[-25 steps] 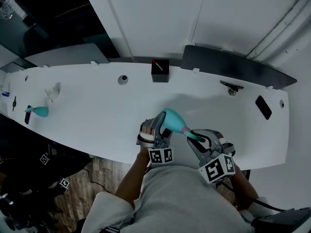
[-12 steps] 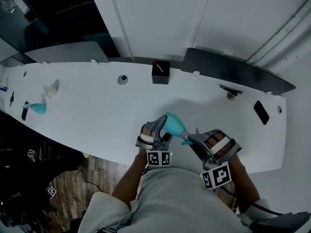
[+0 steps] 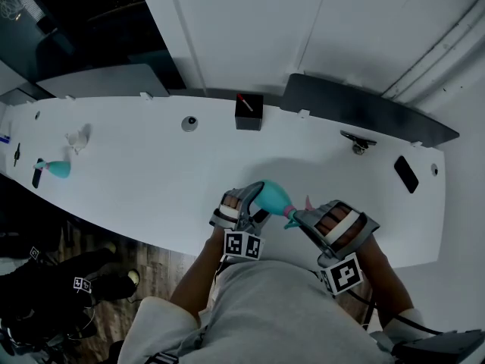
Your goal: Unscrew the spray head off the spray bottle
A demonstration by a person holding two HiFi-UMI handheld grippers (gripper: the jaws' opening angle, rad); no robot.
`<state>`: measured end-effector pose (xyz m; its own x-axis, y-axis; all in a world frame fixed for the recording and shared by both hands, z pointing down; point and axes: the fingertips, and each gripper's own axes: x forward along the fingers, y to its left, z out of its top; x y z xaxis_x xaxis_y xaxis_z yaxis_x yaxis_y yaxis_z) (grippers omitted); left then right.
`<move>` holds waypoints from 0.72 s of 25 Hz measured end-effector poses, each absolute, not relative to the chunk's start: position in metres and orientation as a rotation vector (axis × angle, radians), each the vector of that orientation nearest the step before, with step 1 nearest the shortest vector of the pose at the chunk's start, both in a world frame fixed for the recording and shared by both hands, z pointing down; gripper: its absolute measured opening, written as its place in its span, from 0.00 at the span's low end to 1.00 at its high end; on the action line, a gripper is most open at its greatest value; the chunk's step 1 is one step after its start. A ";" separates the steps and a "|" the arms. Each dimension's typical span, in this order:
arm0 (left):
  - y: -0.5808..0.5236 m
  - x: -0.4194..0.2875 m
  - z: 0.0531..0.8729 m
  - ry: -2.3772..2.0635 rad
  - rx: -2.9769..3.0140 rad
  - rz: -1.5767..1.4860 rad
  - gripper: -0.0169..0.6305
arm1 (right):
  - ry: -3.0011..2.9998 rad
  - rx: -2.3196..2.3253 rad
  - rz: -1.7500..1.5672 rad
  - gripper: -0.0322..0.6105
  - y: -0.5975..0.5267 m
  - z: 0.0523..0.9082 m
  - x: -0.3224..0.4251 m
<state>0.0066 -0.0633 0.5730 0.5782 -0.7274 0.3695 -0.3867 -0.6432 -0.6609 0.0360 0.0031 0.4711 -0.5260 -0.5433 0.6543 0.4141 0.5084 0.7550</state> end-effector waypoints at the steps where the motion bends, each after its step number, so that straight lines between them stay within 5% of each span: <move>1: -0.060 0.008 0.575 0.843 -2.310 -0.875 0.62 | -1.745 0.091 -1.212 0.19 0.004 0.472 0.038; 14: -0.068 0.004 0.555 1.059 -2.250 -0.795 0.62 | -1.723 0.188 -1.309 0.21 -0.006 0.455 0.037; 18: -0.080 -0.003 0.527 1.184 -2.148 -0.696 0.62 | -1.783 0.286 -1.318 0.35 -0.011 0.441 0.034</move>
